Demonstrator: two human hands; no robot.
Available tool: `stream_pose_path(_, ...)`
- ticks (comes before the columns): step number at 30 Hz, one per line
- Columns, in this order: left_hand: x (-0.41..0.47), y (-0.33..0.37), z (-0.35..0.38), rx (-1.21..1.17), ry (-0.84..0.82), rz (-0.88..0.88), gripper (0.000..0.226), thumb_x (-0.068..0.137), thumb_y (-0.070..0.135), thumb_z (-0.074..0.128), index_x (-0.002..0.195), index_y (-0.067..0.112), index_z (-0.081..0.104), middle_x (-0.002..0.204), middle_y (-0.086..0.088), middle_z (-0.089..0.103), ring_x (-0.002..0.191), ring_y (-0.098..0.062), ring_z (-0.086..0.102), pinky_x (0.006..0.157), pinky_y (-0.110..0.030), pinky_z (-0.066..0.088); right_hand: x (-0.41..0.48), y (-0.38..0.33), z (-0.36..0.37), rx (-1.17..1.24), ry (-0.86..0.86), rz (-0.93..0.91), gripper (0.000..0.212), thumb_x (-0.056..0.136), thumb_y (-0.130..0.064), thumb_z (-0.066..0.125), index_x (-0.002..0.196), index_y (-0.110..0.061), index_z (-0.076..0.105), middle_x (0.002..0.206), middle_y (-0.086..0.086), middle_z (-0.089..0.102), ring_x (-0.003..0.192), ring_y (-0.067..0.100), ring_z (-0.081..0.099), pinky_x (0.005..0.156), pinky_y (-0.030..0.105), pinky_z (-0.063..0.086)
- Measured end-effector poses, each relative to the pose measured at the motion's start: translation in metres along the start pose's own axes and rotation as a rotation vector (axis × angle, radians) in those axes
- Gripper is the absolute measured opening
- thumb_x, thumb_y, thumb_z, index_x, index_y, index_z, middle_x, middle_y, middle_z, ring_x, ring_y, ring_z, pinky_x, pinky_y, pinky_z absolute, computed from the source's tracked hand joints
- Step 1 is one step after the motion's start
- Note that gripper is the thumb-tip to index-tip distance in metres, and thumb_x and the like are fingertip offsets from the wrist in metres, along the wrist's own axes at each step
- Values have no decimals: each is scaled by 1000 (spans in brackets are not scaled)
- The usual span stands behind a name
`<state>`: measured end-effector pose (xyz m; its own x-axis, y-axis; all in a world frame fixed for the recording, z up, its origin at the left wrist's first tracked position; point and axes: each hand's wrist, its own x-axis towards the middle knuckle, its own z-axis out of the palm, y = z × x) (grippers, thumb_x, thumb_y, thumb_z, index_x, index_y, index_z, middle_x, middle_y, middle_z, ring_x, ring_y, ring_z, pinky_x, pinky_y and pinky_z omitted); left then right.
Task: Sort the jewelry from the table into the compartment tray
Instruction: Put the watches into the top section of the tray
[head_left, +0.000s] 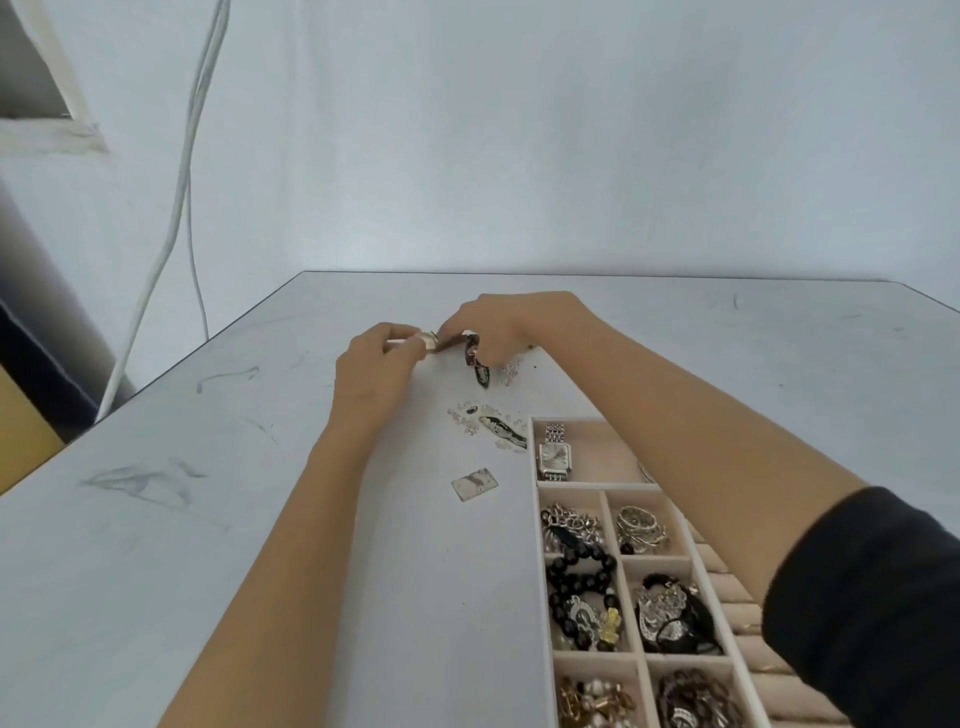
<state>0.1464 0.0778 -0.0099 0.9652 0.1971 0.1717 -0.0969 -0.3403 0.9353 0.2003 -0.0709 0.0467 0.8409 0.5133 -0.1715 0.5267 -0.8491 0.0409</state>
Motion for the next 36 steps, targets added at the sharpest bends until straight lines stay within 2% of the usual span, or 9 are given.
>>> stream_pose_path(3, -1, 9, -7, -251, -11, -150, 21, 72, 25, 64, 89, 14, 67, 85, -2, 61, 78, -20, 54, 76, -32, 48, 8, 2, -2, 38, 32, -15, 52, 74, 5, 58, 117, -23, 63, 124, 1, 59, 108, 21, 55, 80, 34, 53)
stream_pose_path(6, -2, 15, -12, -430, -71, -242, 22, 58, 14, 59, 79, 9, 61, 86, -7, 57, 75, -23, 55, 79, -34, 49, 9, 7, -5, 63, 61, -15, 34, 67, -2, 73, 96, -19, 70, 100, 0, 64, 93, 21, 60, 82, 41, 55)
stream_pose_path(10, -7, 18, -13, -620, -173, -268, 18, 83, 4, 56, 100, 7, 61, 96, -9, 54, 81, -25, 55, 88, -36, 54, -4, 14, -7, 233, 253, -7, 29, 78, -23, 74, 105, -17, 68, 92, -1, 61, 89, 19, 56, 79, 33, 46)
stream_pose_path(15, -9, 22, -13, -742, -270, -340, 28, 81, 1, 56, 108, 6, 64, 103, -12, 52, 87, -27, 56, 95, -39, 51, -41, 26, -12, 714, 336, 131, 26, 81, -19, 71, 100, -1, 68, 89, 13, 70, 64, 14, 61, 55, 21, 46)
stream_pose_path(19, -14, 24, -10, -751, -342, -373, 34, 83, -1, 57, 115, 8, 63, 101, -16, 56, 93, -26, 59, 99, -36, 49, -97, 33, -8, 1187, 226, 162, 18, 84, -11, 69, 98, -1, 64, 93, 16, 69, 78, 23, 64, 66, 26, 56)
stream_pose_path(21, -17, 26, -7, -721, -368, -351, 35, 84, 0, 58, 118, 9, 63, 101, -16, 59, 95, -27, 61, 99, -36, 50, -124, 34, -3, 1302, 127, 165, 13, 85, -8, 67, 96, -4, 63, 99, 19, 68, 83, 26, 65, 76, 30, 58)
stream_pose_path(25, -25, 29, -3, -636, -410, -308, 37, 81, 1, 61, 116, 13, 64, 110, -16, 57, 96, -26, 60, 90, -33, 54, -164, 30, 10, 1407, 87, 204, 14, 84, -3, 66, 97, -3, 61, 97, 18, 68, 85, 27, 67, 74, 31, 59)
stream_pose_path(31, -39, 33, 0, -585, -430, -293, 36, 80, 3, 63, 113, 15, 64, 111, -16, 57, 97, -24, 59, 93, -33, 52, -184, 12, 28, 1383, 152, 315, 45, 78, 3, 72, 117, -7, 50, 81, 17, 71, 67, 25, 71, 66, 32, 61)
stream_pose_path(36, -45, 38, 2, -598, -473, -260, 37, 85, 2, 58, 120, 13, 60, 111, -16, 61, 100, -26, 61, 94, -34, 52, -182, 0, 35, 1331, 161, 349, 43, 80, 2, 72, 117, -2, 50, 76, 17, 68, 63, 24, 70, 64, 30, 61)
